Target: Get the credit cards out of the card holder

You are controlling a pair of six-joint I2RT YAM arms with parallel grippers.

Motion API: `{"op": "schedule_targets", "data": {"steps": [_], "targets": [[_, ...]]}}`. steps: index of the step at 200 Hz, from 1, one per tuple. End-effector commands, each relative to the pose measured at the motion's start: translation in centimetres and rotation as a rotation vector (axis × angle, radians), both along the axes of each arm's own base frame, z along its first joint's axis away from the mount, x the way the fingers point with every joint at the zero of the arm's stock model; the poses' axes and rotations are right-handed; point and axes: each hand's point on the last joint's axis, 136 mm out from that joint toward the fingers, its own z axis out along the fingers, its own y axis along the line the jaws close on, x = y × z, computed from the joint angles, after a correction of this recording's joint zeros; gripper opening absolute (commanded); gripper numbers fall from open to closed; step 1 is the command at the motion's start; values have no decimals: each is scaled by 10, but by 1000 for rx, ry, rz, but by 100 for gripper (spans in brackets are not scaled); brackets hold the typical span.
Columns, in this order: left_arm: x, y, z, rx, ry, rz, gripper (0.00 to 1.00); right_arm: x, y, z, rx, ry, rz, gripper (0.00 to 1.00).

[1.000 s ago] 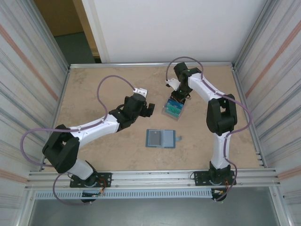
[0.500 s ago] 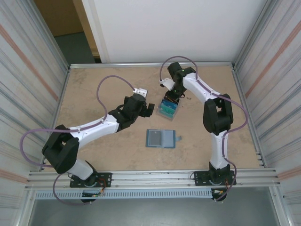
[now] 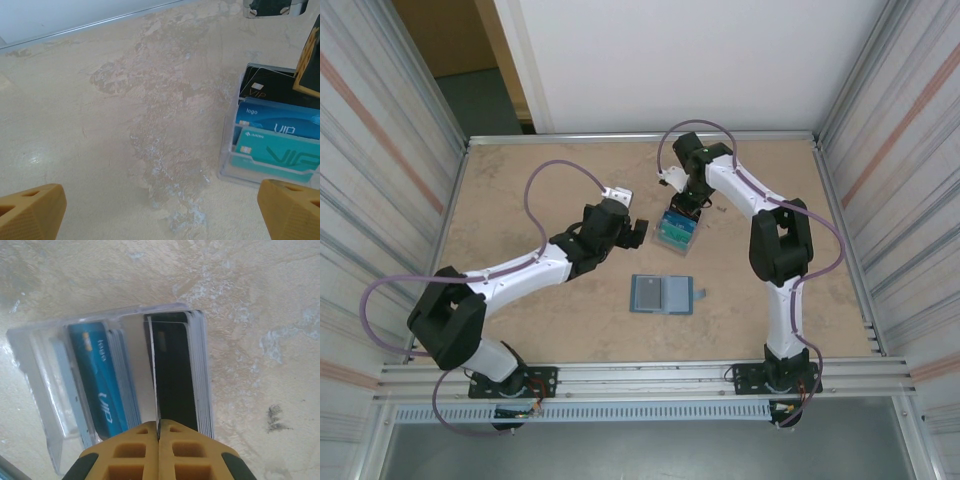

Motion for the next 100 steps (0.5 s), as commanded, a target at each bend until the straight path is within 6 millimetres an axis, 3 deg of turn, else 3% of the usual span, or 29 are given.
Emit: {"op": "schedule_targets", "data": {"steps": [1,46,100], "targets": [[3,3,14,-24,-34,12,99,6,-6,11,-36,-29,-9,3],[5,3,17,-25,-39,10,99,5,-7,7,-36,-18,-14,18],[3,5,21,-28,-47,13,99,7,-4,27,2,-64,-34,20]]}}
